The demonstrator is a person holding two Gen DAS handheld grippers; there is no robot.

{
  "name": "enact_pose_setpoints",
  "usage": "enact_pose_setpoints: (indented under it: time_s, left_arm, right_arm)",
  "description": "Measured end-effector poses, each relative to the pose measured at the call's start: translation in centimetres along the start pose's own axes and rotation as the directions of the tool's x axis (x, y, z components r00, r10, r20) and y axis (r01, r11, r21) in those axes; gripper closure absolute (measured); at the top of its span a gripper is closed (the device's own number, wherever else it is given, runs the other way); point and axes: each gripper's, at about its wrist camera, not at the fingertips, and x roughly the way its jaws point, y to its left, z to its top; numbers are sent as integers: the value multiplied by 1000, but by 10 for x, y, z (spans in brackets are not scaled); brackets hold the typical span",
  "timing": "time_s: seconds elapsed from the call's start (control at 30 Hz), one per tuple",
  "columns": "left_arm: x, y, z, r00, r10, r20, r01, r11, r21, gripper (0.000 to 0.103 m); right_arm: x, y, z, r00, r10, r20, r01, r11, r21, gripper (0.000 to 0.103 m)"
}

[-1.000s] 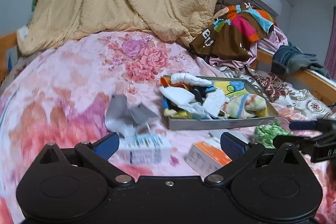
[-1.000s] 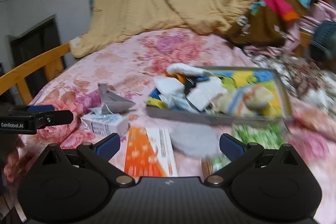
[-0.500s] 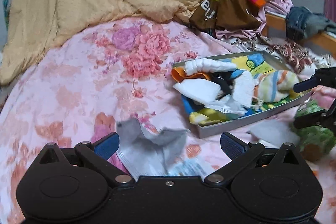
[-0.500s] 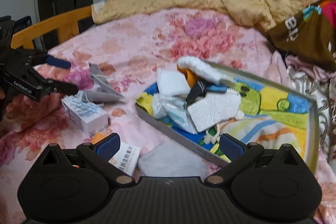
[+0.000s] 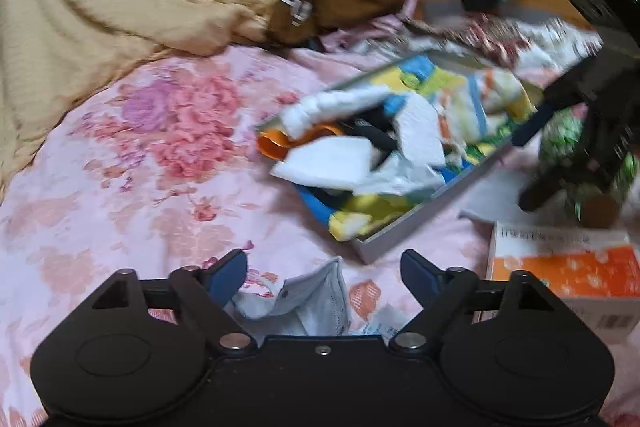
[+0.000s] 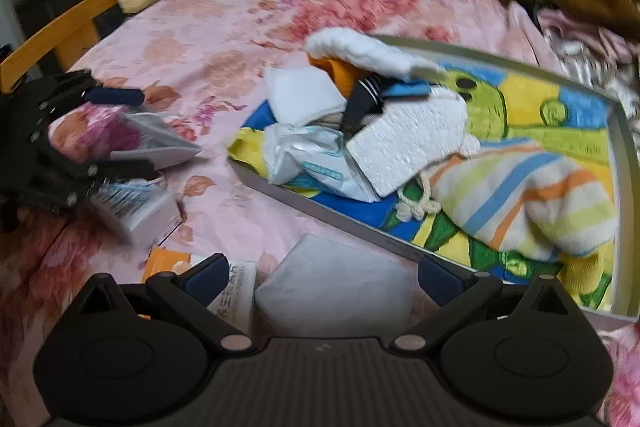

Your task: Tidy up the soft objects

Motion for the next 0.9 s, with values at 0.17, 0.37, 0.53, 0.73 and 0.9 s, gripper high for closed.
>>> enact_pose_setpoints:
  time_s: [0.17, 0.37, 0.53, 0.73, 0.9]
  left_arm:
    - [11, -4, 1, 997, 22, -79, -16, 997, 69, 40]
    - [26, -2, -4, 983, 46, -177, -37, 998, 52, 81]
    - [26, -5, -2, 985, 35, -171, -27, 998, 50, 96]
    - [20, -14, 7, 993, -8, -114, 11, 1000, 27, 97]
    - [21, -24, 11, 994, -39, -100, 41, 999, 20, 97]
  right_arm:
    - [15, -1, 8, 997, -21, -74, 28, 996, 89, 0]
    - [31, 5, 18, 985, -90, -146, 108, 986, 124, 0]
    - [37, 17, 24, 973, -170, -154, 184, 979, 83, 1]
    - [45, 16, 25, 959, -195, -204, 217, 971, 96, 18]
    - [44, 18, 18, 961, -190, -201, 210, 974, 87, 24]
